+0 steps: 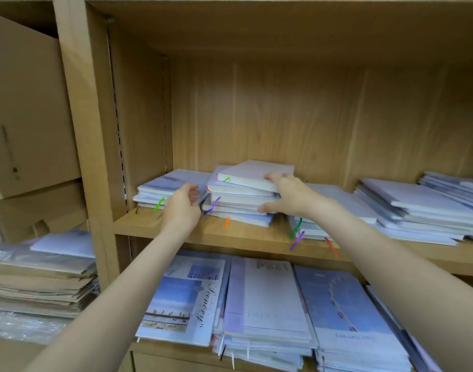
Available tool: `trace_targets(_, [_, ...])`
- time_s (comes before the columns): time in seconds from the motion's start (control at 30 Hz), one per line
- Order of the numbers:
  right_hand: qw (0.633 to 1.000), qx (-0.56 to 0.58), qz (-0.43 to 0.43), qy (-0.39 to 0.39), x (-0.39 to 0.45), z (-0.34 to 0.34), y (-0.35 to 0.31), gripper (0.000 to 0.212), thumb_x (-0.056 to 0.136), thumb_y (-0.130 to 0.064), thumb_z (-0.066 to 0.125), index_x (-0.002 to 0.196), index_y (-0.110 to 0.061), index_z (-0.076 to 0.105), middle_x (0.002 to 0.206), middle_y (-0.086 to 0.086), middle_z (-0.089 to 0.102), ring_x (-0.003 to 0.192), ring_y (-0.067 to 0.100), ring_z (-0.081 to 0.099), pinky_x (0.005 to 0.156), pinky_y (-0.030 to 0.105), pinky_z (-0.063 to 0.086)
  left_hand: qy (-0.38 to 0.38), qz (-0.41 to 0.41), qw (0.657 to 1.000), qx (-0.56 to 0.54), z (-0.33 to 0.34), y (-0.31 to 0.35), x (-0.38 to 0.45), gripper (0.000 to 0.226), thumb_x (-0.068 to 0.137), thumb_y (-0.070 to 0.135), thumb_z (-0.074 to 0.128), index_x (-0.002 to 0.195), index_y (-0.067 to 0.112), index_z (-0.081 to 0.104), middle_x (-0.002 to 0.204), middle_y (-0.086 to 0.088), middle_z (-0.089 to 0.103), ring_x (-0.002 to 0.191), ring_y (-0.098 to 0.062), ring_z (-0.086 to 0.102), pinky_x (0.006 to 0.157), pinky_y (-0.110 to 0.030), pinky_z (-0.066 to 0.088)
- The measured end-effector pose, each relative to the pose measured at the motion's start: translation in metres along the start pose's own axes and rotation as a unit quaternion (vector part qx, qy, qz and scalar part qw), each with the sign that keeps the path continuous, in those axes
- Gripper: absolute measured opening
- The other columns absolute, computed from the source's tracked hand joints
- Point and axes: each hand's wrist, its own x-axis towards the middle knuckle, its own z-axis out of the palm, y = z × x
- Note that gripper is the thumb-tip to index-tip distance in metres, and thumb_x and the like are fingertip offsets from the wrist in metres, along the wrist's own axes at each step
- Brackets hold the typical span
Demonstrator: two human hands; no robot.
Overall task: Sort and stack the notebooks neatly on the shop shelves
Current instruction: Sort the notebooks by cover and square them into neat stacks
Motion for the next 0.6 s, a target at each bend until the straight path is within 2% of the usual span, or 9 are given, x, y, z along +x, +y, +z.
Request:
trace_targets(0.1, [0.997, 0.042, -0.032, 0.054, 0.007, 0.016, 0.010, 0.081, 0.080, -0.025, 0.073, 0.145, -0.023, 0.025, 0.148, 0.016, 0.019, 0.133, 0.031, 0.033, 0.102, 0.029, 0.029, 0.011, 0.003, 0.999, 0.044, -0.007, -0.015, -0.001, 0.034, 0.082, -0.010, 0.046, 0.108, 0.005, 0.062, 0.107, -0.010, 0.066, 0.100, -0.024, 0.060, 0.087, -0.028, 0.043])
trace_targets(0.23, [0.996, 0.017, -0.051, 0.074, 0.017, 0.021, 0.018, 0.079, 0.080, -0.024, 0.072, 0.145, -0.023, 0.027, 0.148, 0.019, 0.023, 0.134, 0.033, 0.030, 0.103, 0.033, 0.030, -0.005, -0.014, 0.999, 0.029, -0.003, -0.024, -0.002, 0.032, 0.082, -0.011, 0.043, 0.104, 0.007, 0.060, 0.100, -0.006, 0.066, 0.093, -0.018, 0.059, 0.086, -0.025, 0.042])
trace_targets(0.33, [0.994, 0.025, -0.052, 0.088, 0.019, 0.024, 0.022, 0.077, 0.080, -0.022, 0.071, 0.144, -0.024, 0.029, 0.148, 0.019, 0.026, 0.134, 0.033, 0.029, 0.102, 0.034, 0.031, -0.064, -0.026, 0.997, 0.041, 0.003, -0.029, -0.007, 0.038, 0.082, -0.010, 0.041, 0.111, 0.010, 0.055, 0.114, -0.004, 0.064, 0.110, -0.021, 0.056, 0.095, -0.028, 0.041])
trace_targets(0.43, [0.988, 0.044, -0.043, 0.143, 0.018, 0.027, 0.025, 0.069, 0.081, -0.015, 0.070, 0.140, -0.020, 0.036, 0.144, 0.017, 0.032, 0.132, 0.032, 0.033, 0.101, 0.034, 0.031, -0.120, -0.033, 0.983, 0.137, 0.011, -0.022, -0.007, 0.045, 0.087, 0.002, 0.042, 0.130, 0.015, 0.043, 0.134, 0.000, 0.053, 0.129, -0.021, 0.041, 0.104, -0.033, 0.031])
trace_targets(0.5, [0.982, 0.055, -0.031, 0.178, 0.019, 0.027, 0.027, 0.065, 0.080, -0.011, 0.070, 0.137, -0.017, 0.040, 0.140, 0.016, 0.037, 0.126, 0.033, 0.038, 0.099, 0.034, 0.033, -0.143, -0.063, 0.972, 0.175, 0.017, -0.015, -0.003, 0.048, 0.089, 0.010, 0.042, 0.136, 0.019, 0.037, 0.137, -0.001, 0.049, 0.134, -0.025, 0.033, 0.104, -0.036, 0.026])
trace_targets(0.6, [0.982, 0.058, -0.016, 0.178, 0.020, 0.026, 0.030, 0.067, 0.078, -0.012, 0.073, 0.137, -0.017, 0.042, 0.141, 0.017, 0.036, 0.127, 0.032, 0.038, 0.100, 0.032, 0.032, -0.152, -0.114, 0.978, 0.081, 0.021, -0.011, 0.005, 0.048, 0.087, 0.008, 0.047, 0.134, 0.015, 0.043, 0.129, -0.008, 0.054, 0.128, -0.030, 0.041, 0.108, -0.039, 0.031])
